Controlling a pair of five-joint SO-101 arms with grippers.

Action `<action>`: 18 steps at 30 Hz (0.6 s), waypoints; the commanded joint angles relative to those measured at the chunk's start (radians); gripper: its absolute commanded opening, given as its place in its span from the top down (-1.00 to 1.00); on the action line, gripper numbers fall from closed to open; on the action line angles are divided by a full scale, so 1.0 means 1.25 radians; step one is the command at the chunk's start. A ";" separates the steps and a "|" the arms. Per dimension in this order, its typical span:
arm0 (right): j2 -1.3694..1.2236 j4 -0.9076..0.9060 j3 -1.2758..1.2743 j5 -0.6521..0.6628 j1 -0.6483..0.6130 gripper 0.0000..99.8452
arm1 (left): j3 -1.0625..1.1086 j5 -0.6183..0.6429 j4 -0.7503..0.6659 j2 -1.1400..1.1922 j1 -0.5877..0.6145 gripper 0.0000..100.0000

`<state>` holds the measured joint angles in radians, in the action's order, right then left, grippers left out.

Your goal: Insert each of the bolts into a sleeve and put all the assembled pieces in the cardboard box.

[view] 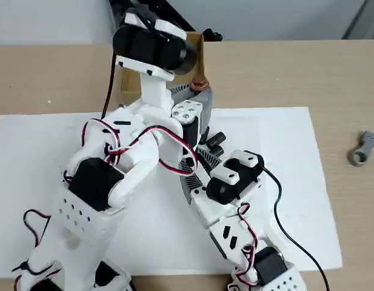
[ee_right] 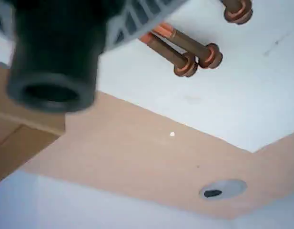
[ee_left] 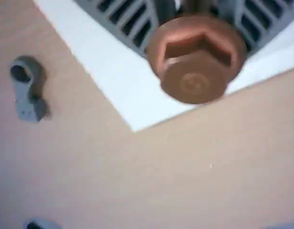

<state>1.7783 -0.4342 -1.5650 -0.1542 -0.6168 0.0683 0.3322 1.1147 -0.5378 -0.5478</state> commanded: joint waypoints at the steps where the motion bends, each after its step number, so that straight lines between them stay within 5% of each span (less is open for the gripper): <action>1: 0.015 0.019 0.009 -0.002 -0.008 0.98 | -0.046 0.001 0.069 -0.007 -0.005 0.99; 18: 0.015 0.019 0.009 -0.002 -0.008 0.98 | -0.074 0.009 0.123 -0.002 -0.005 0.99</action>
<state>1.7783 -0.4342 -1.5650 -0.1542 -0.6168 -0.0207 0.3322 1.2881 -0.5332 -0.5478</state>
